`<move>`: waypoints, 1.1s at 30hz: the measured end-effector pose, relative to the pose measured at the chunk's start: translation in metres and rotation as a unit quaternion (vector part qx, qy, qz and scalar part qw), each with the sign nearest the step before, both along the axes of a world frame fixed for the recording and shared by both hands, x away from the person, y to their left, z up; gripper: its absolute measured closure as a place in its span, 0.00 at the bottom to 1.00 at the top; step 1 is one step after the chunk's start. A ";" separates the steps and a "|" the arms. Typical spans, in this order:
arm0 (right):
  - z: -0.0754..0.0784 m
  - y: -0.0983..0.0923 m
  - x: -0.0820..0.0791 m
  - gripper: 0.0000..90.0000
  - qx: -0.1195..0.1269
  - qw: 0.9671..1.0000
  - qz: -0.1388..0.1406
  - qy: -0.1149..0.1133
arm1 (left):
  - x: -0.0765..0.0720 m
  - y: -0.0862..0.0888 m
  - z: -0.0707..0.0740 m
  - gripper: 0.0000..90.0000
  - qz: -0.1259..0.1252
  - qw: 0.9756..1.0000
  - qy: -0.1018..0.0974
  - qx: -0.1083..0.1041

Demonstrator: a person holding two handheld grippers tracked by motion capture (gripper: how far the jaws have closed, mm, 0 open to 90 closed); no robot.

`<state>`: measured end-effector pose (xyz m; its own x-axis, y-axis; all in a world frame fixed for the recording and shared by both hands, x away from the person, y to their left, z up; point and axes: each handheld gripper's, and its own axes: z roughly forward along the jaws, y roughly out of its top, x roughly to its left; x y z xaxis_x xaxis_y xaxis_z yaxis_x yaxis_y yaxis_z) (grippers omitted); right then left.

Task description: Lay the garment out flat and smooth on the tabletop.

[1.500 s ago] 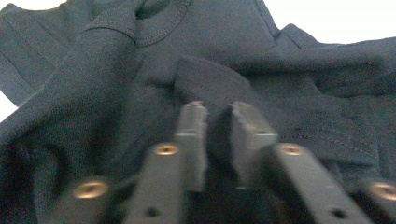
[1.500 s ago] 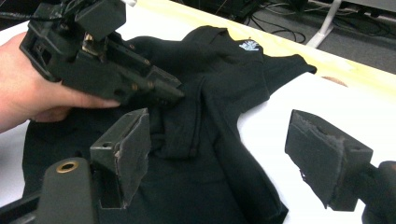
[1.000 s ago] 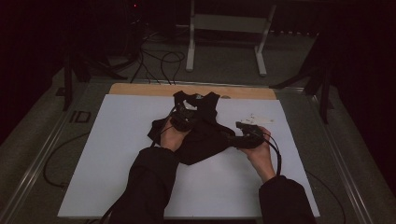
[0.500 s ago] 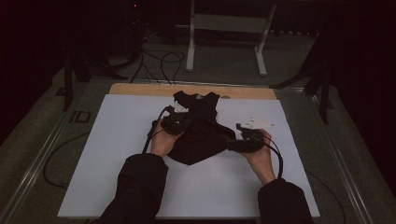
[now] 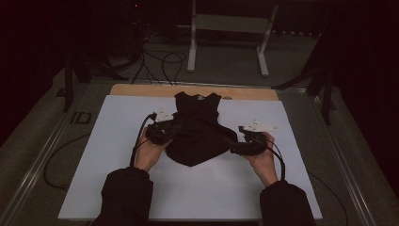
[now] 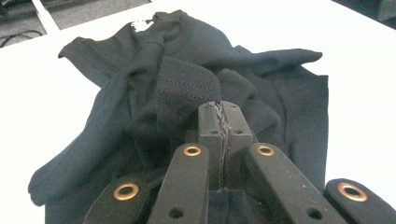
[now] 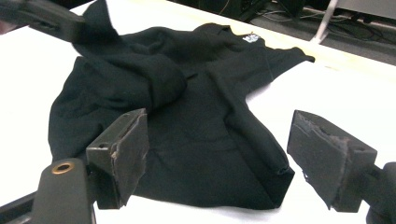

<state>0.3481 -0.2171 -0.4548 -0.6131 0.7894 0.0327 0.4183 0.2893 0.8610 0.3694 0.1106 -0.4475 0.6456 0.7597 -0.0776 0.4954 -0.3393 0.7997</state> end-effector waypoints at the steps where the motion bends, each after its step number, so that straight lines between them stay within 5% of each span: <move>1: 0.000 0.000 0.000 0.23 0.000 1.000 0.000 0.000 | 0.000 0.000 0.000 0.99 0.000 1.000 0.000 0.000; 33: -0.003 0.005 0.000 0.23 -0.008 1.000 0.005 0.004 | -0.088 0.106 -0.012 0.99 0.039 0.999 -0.003 -0.025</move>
<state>0.3485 -0.2122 -0.4573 -0.6201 0.7841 0.0254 0.4225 0.3065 0.8530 0.2811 0.2163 -0.4596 0.5852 0.8030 -0.1128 0.5137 -0.2594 0.8178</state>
